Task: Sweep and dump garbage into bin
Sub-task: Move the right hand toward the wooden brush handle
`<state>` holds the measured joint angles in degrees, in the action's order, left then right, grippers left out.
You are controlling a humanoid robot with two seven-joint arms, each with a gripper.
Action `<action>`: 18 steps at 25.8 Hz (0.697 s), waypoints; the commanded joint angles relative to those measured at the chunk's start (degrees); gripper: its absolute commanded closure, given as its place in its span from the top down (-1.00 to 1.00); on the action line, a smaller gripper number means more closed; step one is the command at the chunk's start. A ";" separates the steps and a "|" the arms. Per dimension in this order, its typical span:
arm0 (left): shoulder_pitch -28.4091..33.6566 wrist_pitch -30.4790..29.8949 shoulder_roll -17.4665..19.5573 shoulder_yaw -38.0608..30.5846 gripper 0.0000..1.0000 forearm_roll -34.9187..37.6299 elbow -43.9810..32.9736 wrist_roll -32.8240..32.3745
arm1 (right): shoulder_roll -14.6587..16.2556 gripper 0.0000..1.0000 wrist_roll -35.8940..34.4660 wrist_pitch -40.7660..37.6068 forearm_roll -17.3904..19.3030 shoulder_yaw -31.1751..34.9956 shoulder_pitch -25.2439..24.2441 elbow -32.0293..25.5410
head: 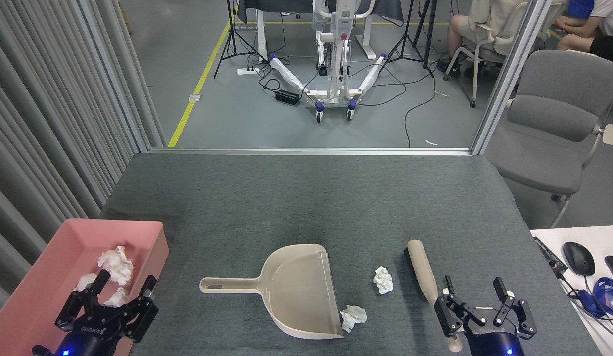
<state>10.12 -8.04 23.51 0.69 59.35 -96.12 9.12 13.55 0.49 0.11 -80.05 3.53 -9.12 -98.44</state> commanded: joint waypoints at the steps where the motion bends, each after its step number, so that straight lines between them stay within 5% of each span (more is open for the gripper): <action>1: -0.01 0.84 -0.57 -0.08 0.99 0.86 0.23 0.37 | 0.07 0.96 -0.14 -0.55 -0.02 0.25 -0.02 -0.08; 18: -0.19 1.45 -0.48 0.01 0.99 0.86 -0.12 -0.16 | -0.63 0.96 -0.58 -1.43 0.42 0.25 -0.28 0.00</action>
<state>9.98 -6.59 23.08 0.70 60.32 -96.32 9.01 13.12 -0.09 -1.72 -79.61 3.78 -9.27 -98.43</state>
